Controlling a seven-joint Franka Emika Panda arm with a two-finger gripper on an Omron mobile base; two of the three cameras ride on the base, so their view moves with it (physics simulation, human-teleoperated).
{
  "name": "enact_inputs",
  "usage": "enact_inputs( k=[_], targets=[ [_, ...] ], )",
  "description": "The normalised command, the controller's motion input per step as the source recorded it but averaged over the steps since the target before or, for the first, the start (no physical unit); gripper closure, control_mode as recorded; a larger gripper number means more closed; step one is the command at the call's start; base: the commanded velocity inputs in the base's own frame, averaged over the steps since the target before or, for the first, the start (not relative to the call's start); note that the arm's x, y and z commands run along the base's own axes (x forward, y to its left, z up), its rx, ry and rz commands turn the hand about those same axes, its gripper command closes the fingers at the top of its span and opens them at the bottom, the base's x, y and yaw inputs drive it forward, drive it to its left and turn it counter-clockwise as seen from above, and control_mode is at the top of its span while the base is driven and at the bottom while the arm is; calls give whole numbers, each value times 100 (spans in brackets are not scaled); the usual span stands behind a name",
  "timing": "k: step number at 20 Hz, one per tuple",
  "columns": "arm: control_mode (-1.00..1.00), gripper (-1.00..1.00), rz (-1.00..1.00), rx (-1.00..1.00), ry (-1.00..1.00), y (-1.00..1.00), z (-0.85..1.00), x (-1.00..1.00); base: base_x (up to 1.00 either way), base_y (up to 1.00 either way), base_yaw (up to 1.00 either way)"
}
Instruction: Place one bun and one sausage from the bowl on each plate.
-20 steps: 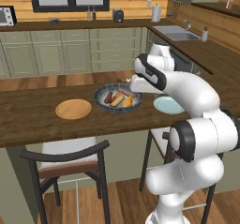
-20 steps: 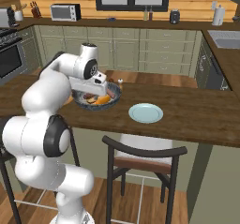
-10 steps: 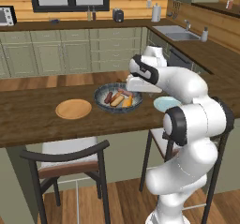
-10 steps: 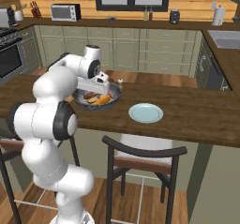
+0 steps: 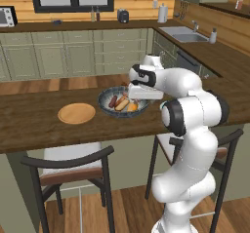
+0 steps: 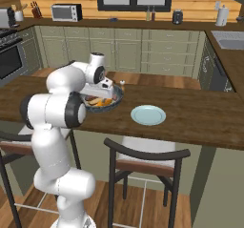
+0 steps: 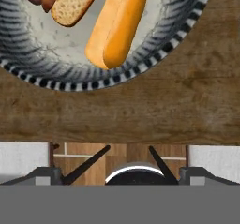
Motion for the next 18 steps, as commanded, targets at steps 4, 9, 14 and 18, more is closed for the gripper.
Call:
enact_inputs(
  k=[4, 9, 14, 18],
  targets=[
    [-100, -100, 0, 0, 8, 0, -3, 40, 0, 0, 0],
    [-100, -100, 0, 0, 6, 0, -9, 36, 0, 0, 0],
    [-100, -100, 0, 0, 9, 0, -25, 19, 0, 0, 0],
    [-100, -100, 0, 0, 3, 0, -27, 32, 0, 0, 0]
  ],
)
